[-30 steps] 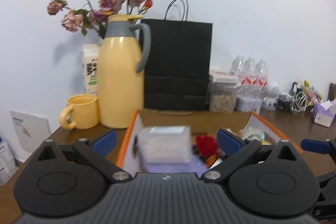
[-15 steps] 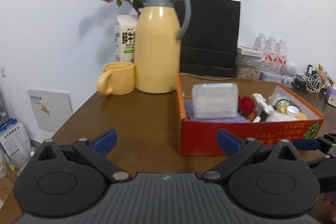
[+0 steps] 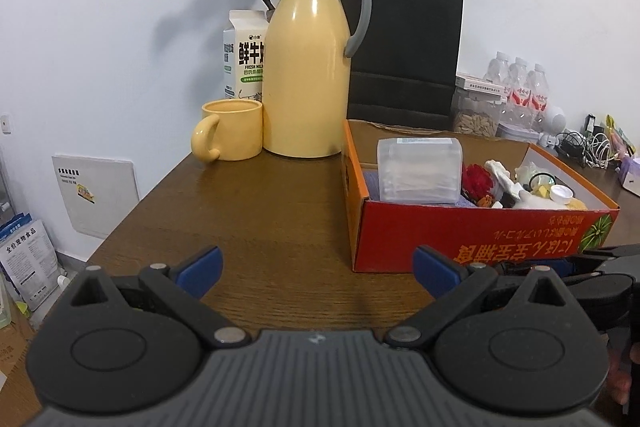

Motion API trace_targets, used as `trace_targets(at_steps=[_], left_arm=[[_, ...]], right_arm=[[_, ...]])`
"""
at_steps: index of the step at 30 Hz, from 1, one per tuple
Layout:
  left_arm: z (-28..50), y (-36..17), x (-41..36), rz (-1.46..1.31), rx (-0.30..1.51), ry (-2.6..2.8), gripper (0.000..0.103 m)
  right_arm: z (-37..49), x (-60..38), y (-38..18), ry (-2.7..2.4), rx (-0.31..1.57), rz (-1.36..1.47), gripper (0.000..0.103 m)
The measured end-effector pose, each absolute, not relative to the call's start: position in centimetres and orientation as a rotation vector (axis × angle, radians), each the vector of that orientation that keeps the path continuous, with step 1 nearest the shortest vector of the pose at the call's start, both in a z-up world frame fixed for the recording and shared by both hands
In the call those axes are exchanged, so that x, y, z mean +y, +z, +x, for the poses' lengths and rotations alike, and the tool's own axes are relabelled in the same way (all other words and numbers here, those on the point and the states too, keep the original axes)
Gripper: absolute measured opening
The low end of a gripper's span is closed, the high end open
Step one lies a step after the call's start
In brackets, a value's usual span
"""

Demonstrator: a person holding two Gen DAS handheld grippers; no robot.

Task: Organize objects
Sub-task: 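Grasp the second black cable from the table with the right tool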

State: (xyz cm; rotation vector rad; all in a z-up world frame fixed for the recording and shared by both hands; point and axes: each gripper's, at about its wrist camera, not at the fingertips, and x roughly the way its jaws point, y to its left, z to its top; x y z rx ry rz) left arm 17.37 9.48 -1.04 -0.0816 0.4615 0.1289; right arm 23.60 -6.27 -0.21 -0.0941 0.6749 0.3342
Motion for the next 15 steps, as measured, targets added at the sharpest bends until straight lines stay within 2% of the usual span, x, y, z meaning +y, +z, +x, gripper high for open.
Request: trace_targets(at_steps=[6,8,15], left_arm=[[17.3,-1.0,9.2,-0.077,0.472,0.132,0.103],[17.3,-0.9,8.9,-0.073,0.474,0.133,0.103],[17.4,-0.4,7.5,-0.048,0.485,0.137,0.103]], right_arm=[[23.2,-6.3,0.2,0.344,0.646,-0.098,0.052],[23.0,-6.4,0.3,0.349,0.64,-0.093,0.045],[22.1,-7.2,0.7,0.368,0.6,-0.087,0.045]])
